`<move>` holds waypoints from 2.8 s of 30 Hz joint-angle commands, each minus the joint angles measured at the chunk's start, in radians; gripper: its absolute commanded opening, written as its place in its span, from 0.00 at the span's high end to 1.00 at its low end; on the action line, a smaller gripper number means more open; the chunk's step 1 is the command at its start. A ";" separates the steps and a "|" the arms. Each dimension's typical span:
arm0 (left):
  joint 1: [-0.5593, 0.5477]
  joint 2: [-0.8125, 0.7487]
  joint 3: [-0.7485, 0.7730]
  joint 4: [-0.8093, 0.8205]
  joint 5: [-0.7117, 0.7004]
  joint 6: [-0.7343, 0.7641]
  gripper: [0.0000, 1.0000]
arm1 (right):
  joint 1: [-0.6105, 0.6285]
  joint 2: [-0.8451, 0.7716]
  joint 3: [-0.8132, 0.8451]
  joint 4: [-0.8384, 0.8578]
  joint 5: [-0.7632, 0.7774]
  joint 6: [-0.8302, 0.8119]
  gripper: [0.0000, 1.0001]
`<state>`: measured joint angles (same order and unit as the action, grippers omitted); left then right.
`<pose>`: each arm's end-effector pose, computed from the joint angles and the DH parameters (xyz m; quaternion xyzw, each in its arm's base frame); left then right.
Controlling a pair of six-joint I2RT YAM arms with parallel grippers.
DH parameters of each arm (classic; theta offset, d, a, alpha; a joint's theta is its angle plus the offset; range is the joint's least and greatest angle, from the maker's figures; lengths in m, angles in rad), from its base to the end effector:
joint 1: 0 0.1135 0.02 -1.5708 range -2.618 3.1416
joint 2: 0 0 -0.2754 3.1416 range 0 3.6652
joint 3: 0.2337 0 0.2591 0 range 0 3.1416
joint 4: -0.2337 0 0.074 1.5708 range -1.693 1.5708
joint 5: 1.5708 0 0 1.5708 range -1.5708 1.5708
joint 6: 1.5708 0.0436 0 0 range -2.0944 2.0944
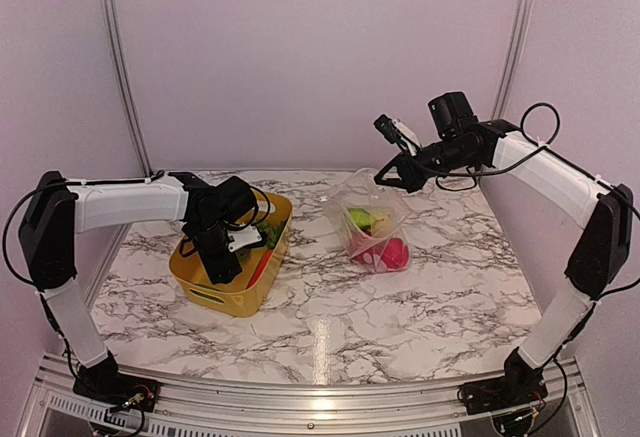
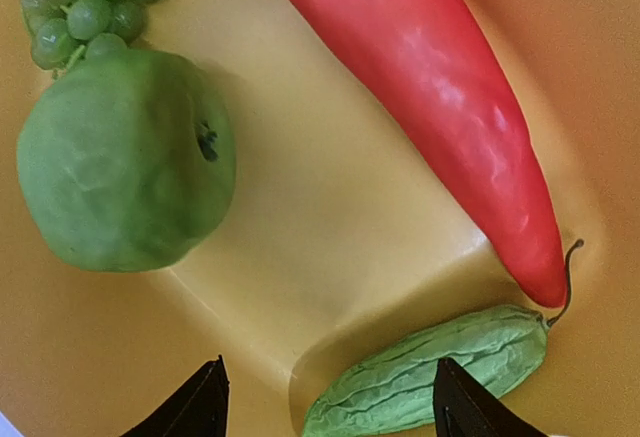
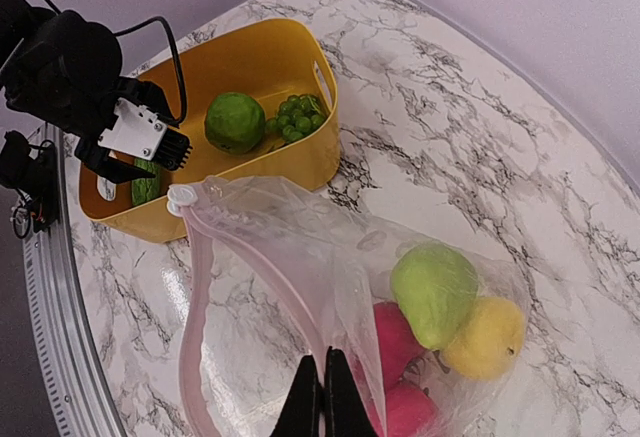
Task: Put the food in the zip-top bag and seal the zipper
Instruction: Adjust the fake fruit in the bin.
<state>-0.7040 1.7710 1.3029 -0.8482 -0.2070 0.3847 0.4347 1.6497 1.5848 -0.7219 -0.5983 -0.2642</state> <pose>0.2773 -0.2237 0.2103 0.4997 0.8508 0.0811 0.1409 0.3296 0.1801 0.3537 -0.4081 0.7912 0.3024 0.3406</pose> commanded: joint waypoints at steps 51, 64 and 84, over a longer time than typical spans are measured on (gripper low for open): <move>0.025 -0.034 -0.078 -0.090 0.148 0.197 0.25 | 0.002 -0.026 -0.023 0.009 0.006 -0.016 1.00; 0.005 0.103 -0.044 -0.069 0.130 0.246 0.27 | 0.002 -0.042 -0.039 0.013 0.021 -0.024 1.00; 0.016 -0.101 0.018 0.161 -0.108 0.070 0.32 | 0.002 -0.027 -0.030 0.012 0.014 -0.023 1.00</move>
<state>-0.6933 1.7039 1.3125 -0.7181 -0.3058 0.5304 0.4347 1.6310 1.5455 -0.7105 -0.5888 -0.2821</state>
